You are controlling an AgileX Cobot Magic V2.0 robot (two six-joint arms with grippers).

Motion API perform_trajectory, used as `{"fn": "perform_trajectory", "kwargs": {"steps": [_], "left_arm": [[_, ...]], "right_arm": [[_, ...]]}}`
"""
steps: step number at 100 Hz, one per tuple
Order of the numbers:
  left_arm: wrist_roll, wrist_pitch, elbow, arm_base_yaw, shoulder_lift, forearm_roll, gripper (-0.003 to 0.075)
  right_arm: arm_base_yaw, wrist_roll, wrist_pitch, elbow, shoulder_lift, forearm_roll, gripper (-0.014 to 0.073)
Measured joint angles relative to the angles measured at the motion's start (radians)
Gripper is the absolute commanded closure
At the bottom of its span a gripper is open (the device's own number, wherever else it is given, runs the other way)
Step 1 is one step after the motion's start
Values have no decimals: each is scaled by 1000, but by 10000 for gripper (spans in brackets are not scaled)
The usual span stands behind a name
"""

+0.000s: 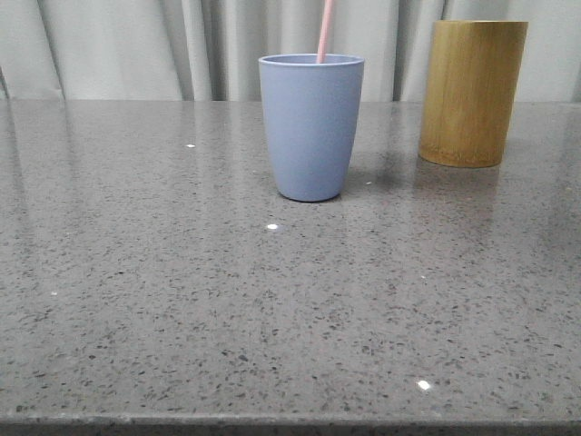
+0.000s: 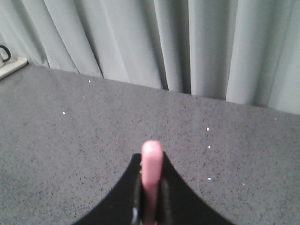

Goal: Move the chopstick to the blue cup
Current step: 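Carry the pink stick with the right gripper over the blue cup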

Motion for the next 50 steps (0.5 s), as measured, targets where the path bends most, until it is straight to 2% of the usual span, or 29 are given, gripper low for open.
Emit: {"fn": "perform_trajectory", "kwargs": {"steps": [9,18,28,40,50], "left_arm": [[0,0,0,0,0,0,271],[0,0,0,0,0,0,271],[-1,0,0,0,0,0,271],[-1,0,0,0,0,0,271],[-1,0,0,0,0,0,271]], "right_arm": [[0,0,20,0,28,0,645],[0,0,52,0,47,1,582],[0,0,80,0,51,7,449],[0,0,91,0,53,20,244],[0,0,94,0,53,29,140]]}}
